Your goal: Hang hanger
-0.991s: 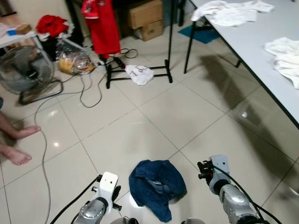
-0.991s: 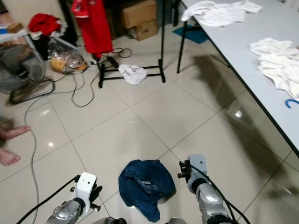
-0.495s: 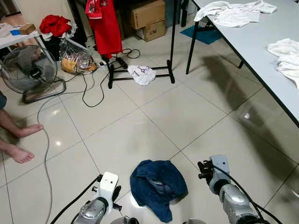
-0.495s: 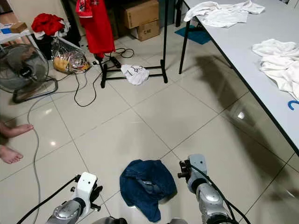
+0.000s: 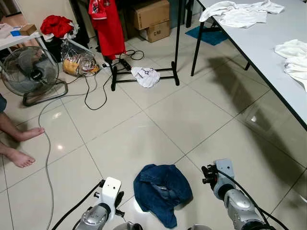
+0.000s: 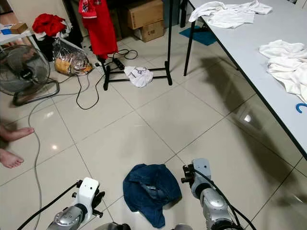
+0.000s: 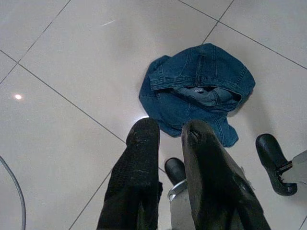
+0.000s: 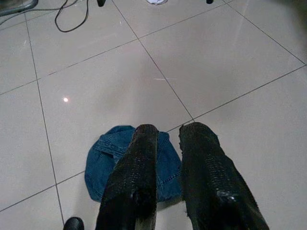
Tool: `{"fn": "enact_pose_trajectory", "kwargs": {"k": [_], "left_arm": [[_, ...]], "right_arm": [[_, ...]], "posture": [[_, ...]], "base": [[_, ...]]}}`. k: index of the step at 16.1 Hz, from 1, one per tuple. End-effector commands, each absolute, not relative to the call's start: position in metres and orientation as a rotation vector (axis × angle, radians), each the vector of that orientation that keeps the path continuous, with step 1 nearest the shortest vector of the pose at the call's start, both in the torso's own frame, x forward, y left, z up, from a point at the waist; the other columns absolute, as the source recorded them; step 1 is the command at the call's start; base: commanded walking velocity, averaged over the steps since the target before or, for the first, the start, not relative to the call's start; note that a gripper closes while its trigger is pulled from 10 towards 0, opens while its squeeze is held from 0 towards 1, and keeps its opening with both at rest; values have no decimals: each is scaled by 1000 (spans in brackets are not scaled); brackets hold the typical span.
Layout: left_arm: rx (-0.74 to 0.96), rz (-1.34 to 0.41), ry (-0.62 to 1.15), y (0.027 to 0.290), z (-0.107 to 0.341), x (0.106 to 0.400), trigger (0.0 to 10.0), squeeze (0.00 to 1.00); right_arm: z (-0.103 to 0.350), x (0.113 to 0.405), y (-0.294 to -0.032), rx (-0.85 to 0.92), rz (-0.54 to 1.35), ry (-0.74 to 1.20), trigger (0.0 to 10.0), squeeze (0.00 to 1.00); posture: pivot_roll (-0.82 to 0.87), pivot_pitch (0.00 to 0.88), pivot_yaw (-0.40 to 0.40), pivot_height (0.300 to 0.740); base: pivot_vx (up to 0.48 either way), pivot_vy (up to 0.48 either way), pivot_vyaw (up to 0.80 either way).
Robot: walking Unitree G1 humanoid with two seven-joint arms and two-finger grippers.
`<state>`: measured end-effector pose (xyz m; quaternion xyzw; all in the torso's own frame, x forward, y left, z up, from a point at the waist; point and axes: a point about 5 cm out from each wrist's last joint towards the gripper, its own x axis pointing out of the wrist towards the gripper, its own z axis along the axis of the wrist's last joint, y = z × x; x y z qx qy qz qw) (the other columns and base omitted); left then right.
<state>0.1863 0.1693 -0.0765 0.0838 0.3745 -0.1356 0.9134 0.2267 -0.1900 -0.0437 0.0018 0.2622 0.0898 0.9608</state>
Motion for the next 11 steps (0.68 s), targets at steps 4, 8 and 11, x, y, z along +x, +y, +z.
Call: {"fn": "enact_pose_trajectory", "kwargs": {"k": [4, 8, 11], "left_arm": [[188, -281, 781, 172, -77, 184, 10000, 0], [192, -281, 783, 173, -77, 184, 10000, 0], [193, -280, 784, 173, -77, 184, 10000, 0]], "right_arm": [[-41, 230, -187, -9, 194, 505, 10000, 0], [-40, 231, -186, -8, 195, 502, 10000, 0], [-40, 231, -186, -12, 196, 500, 10000, 0]], "posture": [[-184, 29, 117, 717], [-182, 28, 122, 681], [-183, 27, 121, 657]], "base": [[0, 0, 0], [0, 0, 0], [0, 0, 469]]}}
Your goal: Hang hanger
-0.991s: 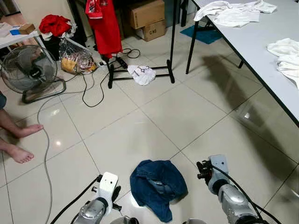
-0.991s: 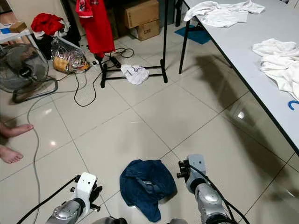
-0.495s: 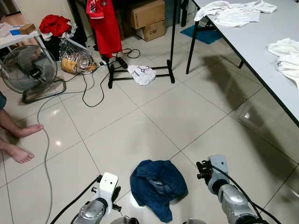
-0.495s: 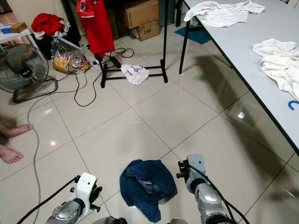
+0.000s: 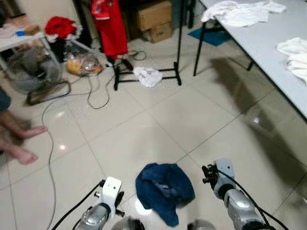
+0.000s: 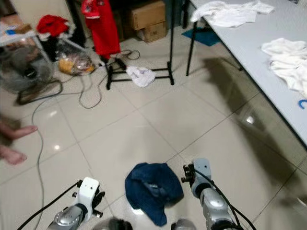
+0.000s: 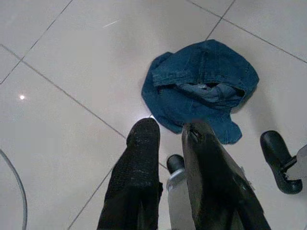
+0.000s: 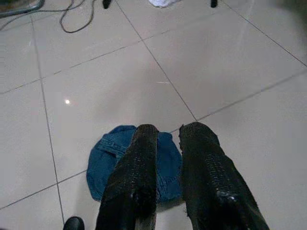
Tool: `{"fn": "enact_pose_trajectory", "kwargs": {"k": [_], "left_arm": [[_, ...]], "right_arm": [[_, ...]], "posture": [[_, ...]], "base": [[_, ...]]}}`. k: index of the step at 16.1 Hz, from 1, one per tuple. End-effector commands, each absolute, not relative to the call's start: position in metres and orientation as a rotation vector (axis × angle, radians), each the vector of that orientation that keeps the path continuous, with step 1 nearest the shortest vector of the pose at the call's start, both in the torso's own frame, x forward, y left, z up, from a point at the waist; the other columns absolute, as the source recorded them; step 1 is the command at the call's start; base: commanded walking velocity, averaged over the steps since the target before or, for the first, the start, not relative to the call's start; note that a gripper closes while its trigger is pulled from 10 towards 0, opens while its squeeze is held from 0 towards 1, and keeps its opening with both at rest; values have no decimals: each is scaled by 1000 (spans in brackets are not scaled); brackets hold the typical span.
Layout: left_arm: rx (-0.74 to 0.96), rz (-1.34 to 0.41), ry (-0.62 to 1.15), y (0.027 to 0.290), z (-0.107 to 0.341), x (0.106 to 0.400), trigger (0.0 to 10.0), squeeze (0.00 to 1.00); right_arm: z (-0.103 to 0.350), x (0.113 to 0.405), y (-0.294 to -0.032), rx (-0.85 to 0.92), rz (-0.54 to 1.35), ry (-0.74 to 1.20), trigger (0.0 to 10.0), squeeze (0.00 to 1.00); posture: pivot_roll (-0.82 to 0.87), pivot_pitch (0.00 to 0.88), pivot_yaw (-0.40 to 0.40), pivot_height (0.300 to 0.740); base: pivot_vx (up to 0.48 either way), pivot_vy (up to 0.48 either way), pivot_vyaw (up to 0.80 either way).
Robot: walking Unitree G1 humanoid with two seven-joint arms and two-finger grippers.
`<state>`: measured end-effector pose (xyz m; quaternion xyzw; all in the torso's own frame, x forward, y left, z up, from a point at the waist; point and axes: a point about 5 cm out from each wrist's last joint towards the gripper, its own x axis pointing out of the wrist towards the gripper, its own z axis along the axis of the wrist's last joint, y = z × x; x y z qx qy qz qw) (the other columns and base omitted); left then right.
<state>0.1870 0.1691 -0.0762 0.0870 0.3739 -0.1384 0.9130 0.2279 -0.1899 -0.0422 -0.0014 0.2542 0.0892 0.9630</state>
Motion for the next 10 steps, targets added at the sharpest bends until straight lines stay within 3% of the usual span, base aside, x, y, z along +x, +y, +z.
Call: {"fn": "enact_pose_trajectory", "kwargs": {"k": [1, 10], "left_arm": [[193, -279, 784, 173, -77, 184, 10000, 0], [190, -282, 786, 171, -78, 184, 10000, 0]], "right_arm": [[-40, 231, -186, -13, 196, 500, 10000, 0], [-39, 232, -188, -24, 195, 496, 10000, 0]], "posture": [[-183, 27, 121, 649], [-186, 25, 118, 591]], "base": [[0, 0, 469], [0, 0, 467]]}}
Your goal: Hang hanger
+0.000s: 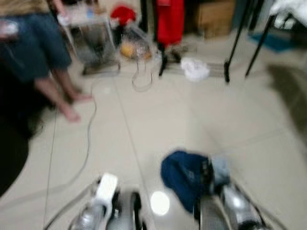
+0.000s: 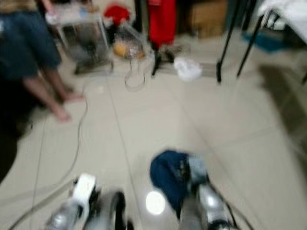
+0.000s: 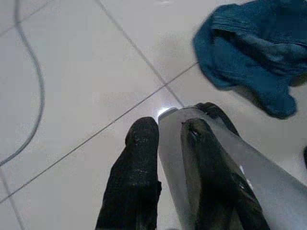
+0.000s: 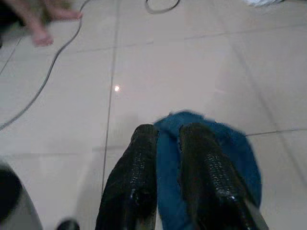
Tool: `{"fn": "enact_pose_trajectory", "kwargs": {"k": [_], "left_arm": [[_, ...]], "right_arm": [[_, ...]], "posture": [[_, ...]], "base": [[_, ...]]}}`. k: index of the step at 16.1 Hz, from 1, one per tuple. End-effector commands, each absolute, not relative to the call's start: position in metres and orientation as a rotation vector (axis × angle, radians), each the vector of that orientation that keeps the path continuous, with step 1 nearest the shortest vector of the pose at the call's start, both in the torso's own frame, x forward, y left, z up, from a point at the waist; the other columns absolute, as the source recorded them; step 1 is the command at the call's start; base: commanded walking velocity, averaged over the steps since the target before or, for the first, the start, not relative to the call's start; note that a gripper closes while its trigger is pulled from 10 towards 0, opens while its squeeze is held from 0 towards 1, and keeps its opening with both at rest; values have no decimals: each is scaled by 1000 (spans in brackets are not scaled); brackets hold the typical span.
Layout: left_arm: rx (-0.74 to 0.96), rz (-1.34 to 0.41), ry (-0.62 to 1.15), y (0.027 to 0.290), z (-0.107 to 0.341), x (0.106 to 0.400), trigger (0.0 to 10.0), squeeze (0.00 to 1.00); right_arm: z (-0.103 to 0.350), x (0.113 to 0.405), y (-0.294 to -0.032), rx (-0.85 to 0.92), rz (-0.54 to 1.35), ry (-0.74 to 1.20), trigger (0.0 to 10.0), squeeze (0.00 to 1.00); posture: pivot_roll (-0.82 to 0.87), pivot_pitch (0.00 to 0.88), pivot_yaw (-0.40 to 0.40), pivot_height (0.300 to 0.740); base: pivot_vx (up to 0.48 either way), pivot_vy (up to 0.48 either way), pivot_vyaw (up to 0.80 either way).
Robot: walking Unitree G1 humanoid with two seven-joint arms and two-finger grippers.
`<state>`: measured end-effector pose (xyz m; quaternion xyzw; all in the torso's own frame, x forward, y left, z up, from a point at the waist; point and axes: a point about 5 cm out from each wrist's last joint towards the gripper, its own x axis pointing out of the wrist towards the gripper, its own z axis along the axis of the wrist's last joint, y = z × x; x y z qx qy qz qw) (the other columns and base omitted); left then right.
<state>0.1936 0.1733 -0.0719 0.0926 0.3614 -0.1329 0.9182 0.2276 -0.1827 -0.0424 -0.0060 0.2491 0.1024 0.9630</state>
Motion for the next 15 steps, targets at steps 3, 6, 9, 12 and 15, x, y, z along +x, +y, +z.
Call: {"fn": "enact_pose_trajectory", "kwargs": {"k": [3, 6, 9, 12, 15], "left_arm": [[189, -282, 788, 171, -78, 183, 10000, 0], [190, -281, 789, 172, -78, 183, 10000, 0], [190, -280, 788, 172, -78, 183, 10000, 0], [180, -281, 786, 172, -78, 184, 10000, 0], [169, -272, 796, 172, -78, 183, 10000, 0]], "right_arm": [[-39, 231, -187, -26, 198, 496, 10000, 0], [-40, 231, -187, -26, 200, 495, 10000, 0], [-39, 231, -187, -25, 200, 491, 10000, 0], [-39, 231, -188, -26, 195, 486, 10000, 0], [-39, 231, -189, -18, 183, 491, 10000, 0]], "posture": [[-185, 25, 118, 571], [-185, 27, 118, 547], [-185, 27, 118, 543], [-188, 28, 118, 543], [-188, 27, 117, 543]], "base": [[0, 0, 473], [0, 0, 471], [0, 0, 158], [0, 0, 0], [0, 0, -175]]}}
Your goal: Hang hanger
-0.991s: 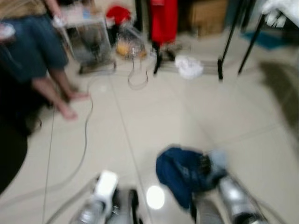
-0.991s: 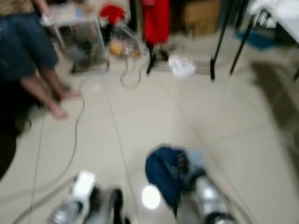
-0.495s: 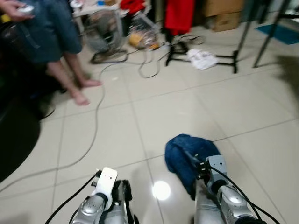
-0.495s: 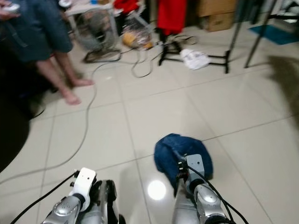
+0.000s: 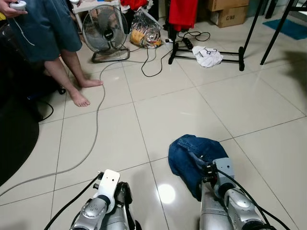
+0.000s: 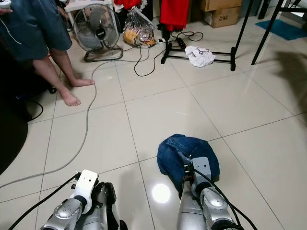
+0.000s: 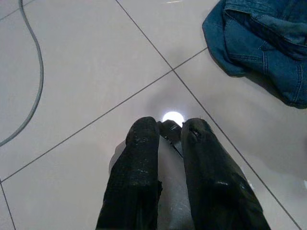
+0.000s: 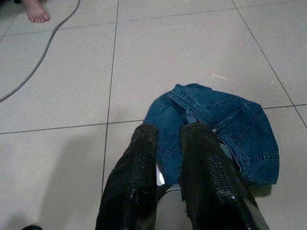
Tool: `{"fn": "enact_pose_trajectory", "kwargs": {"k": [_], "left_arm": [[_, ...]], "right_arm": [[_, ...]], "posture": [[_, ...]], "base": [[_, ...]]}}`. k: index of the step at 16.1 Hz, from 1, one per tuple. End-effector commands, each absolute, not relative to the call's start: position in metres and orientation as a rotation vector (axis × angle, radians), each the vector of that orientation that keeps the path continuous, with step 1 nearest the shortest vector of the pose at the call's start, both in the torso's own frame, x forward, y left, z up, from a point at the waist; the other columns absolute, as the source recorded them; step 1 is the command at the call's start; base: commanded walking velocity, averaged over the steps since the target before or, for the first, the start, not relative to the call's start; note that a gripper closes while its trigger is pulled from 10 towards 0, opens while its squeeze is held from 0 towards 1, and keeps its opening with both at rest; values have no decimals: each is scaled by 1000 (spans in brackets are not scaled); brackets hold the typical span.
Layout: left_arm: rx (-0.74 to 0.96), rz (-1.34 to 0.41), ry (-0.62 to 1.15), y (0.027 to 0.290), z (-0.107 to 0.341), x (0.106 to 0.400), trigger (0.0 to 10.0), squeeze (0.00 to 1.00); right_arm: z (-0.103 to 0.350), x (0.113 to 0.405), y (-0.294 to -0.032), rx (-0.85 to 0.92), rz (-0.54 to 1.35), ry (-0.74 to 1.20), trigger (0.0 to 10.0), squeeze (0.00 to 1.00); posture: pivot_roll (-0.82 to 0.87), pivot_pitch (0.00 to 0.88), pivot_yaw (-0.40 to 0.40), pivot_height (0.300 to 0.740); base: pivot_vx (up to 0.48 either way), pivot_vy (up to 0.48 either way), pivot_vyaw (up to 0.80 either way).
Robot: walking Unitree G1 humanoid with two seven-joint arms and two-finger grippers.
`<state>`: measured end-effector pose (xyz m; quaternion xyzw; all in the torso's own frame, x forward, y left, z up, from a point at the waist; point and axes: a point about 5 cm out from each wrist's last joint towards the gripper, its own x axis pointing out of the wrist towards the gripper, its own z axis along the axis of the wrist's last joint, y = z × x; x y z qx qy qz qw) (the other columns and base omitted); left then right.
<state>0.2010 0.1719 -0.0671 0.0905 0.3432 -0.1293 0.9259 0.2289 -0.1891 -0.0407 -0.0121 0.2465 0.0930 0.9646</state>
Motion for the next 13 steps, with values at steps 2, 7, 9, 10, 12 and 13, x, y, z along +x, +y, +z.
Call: {"fn": "enact_pose_trajectory", "kwargs": {"k": [2, 7, 9, 10, 12, 13], "left_arm": [[168, -270, 799, 172, -79, 183, 10000, 0], [171, -269, 806, 173, -79, 183, 10000, 0], [173, -267, 812, 174, -79, 182, 10000, 0], [172, -267, 818, 174, -80, 182, 10000, 0], [173, -265, 824, 174, -80, 181, 10000, 0], [177, -268, 826, 174, -81, 180, 10000, 0]], "right_arm": [[-39, 231, -190, -14, 180, 492, 10000, 0], [-39, 231, -189, -12, 178, 491, 10000, 0], [-39, 232, -189, -10, 176, 490, 10000, 0], [-39, 231, -189, -9, 175, 490, 10000, 0], [-39, 232, -189, -7, 174, 486, 10000, 0], [-39, 231, -189, -6, 173, 484, 10000, 0]], "posture": [[-188, 26, 118, 543], [-189, 26, 121, 543], [-189, 26, 123, 543], [-189, 26, 122, 543], [-192, 26, 123, 543], [-194, 25, 123, 543]], "base": [[0, 225, -606], [0, 436, -596], [0, 298, -425], [0, 424, 0], [0, 480, 0], [0, 0, 0]]}}
